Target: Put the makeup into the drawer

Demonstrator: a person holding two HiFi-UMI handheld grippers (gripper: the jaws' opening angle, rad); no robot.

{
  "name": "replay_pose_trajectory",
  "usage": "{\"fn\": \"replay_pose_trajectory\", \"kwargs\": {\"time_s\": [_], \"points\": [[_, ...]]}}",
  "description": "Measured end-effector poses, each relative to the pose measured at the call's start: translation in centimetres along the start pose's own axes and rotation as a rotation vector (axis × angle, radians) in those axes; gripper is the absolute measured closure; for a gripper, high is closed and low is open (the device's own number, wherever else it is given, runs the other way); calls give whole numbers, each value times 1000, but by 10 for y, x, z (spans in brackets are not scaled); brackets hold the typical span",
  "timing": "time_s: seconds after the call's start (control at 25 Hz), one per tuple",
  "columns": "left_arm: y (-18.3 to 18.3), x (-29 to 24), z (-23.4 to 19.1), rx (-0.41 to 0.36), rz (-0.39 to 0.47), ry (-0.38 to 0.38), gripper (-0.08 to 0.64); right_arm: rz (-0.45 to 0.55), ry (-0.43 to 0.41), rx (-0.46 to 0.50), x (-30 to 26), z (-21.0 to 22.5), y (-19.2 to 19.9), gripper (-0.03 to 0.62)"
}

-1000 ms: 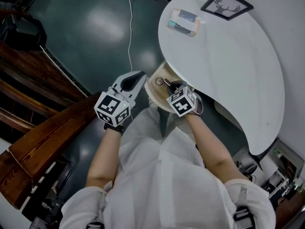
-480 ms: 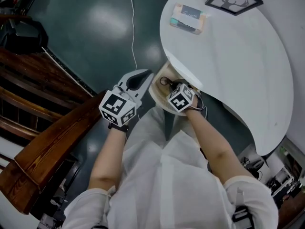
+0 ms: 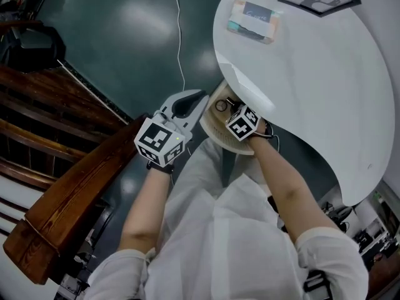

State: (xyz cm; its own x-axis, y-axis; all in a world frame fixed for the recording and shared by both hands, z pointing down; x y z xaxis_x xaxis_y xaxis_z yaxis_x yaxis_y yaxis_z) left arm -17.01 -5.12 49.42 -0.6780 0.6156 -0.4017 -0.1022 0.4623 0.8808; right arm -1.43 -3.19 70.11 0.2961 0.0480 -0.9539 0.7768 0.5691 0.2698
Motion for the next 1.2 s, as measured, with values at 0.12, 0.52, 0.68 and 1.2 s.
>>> {"fn": "replay_pose_trajectory", "kwargs": {"time_s": [0.12, 0.52, 0.68, 1.2], "points": [[1, -5, -3, 1, -2, 1, 531, -17, 3, 4, -11, 5, 2, 506], [7, -7, -7, 6, -16, -6, 531, -80, 33, -17, -34, 13, 13, 506], [9, -5, -7, 10, -18, -8, 531, -79, 38, -23, -34, 15, 13, 506], [0, 0, -1, -7, 0, -2, 531, 15, 9, -41, -6, 1, -4, 494]]}}
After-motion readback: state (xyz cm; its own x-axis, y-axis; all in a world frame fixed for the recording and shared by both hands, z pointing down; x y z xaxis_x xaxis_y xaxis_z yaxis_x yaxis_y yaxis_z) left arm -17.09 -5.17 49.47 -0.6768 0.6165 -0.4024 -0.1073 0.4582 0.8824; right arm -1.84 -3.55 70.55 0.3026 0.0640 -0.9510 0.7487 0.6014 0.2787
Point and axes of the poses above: the fingertips, and each gripper's own axes: x backward along the fingers, z to its right, y out of its underside, the point moved 7 cm from there along x, backward along the fingers, and after that the axes turned 8 degrees about -x, right-handed, at the moved point
